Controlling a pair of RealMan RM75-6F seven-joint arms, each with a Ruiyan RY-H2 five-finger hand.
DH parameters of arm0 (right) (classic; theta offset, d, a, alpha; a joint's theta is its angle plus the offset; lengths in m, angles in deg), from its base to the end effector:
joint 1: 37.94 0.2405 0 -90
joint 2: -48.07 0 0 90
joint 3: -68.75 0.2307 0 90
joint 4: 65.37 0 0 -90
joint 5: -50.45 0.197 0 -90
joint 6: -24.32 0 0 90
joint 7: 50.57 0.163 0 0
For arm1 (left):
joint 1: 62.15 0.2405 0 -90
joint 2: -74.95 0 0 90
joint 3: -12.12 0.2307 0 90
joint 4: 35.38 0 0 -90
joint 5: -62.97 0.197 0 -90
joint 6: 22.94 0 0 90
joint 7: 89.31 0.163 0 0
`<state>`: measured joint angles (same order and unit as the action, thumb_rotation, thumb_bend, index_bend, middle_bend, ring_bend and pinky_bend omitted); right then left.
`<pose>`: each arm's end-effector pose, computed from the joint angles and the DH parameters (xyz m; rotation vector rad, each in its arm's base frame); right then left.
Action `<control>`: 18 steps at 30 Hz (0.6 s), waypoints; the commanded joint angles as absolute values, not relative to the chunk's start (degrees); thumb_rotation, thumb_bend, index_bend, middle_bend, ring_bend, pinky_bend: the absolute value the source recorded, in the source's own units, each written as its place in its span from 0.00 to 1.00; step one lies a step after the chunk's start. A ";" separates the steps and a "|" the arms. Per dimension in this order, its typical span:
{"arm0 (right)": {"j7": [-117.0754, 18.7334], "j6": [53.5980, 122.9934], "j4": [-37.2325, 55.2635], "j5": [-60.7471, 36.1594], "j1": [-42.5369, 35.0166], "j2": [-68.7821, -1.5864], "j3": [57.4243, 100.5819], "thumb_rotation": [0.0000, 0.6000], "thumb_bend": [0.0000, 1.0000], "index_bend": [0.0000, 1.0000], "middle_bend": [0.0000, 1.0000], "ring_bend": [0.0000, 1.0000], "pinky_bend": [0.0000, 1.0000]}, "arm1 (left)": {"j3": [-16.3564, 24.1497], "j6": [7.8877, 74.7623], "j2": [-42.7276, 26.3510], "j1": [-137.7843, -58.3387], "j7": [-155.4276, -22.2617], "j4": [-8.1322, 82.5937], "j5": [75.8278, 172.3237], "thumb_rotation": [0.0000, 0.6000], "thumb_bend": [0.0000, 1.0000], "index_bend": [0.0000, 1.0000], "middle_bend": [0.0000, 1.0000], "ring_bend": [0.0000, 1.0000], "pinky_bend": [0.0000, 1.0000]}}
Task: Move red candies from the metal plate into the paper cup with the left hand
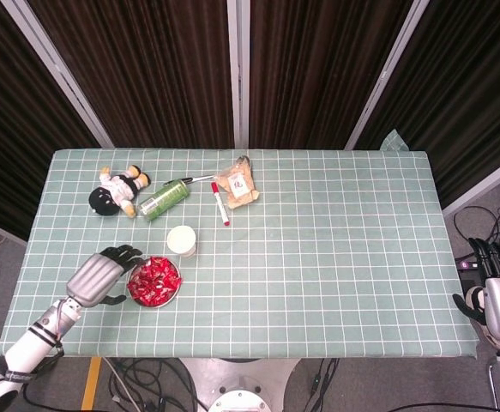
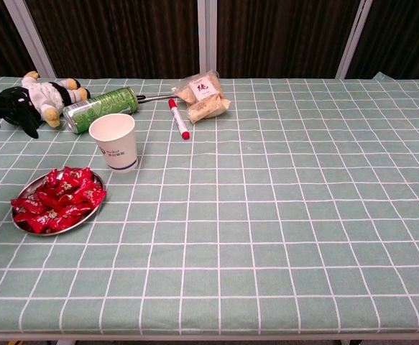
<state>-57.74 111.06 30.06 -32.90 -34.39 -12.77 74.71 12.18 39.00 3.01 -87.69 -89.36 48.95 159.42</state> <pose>-0.2812 -0.2001 0.1873 1.3303 -0.7800 0.8247 -0.2225 0.2644 0.0548 -2.0238 -0.8174 -0.8600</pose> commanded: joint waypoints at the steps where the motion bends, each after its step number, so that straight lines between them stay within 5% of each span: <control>1: -57.75 110.99 30.10 -32.87 -34.34 -12.72 74.73 1.00 0.10 0.00 0.09 0.07 0.19 | 12.75 36.55 1.31 -89.34 -87.88 47.83 158.88 1.00 0.17 0.33 0.29 0.21 0.32; 18: -56.60 109.69 29.34 -31.74 -34.14 -12.79 74.63 1.00 0.10 0.00 0.09 0.07 0.18 | 12.29 28.80 -3.69 -93.67 -82.28 45.18 151.82 1.00 0.24 0.33 0.29 0.21 0.36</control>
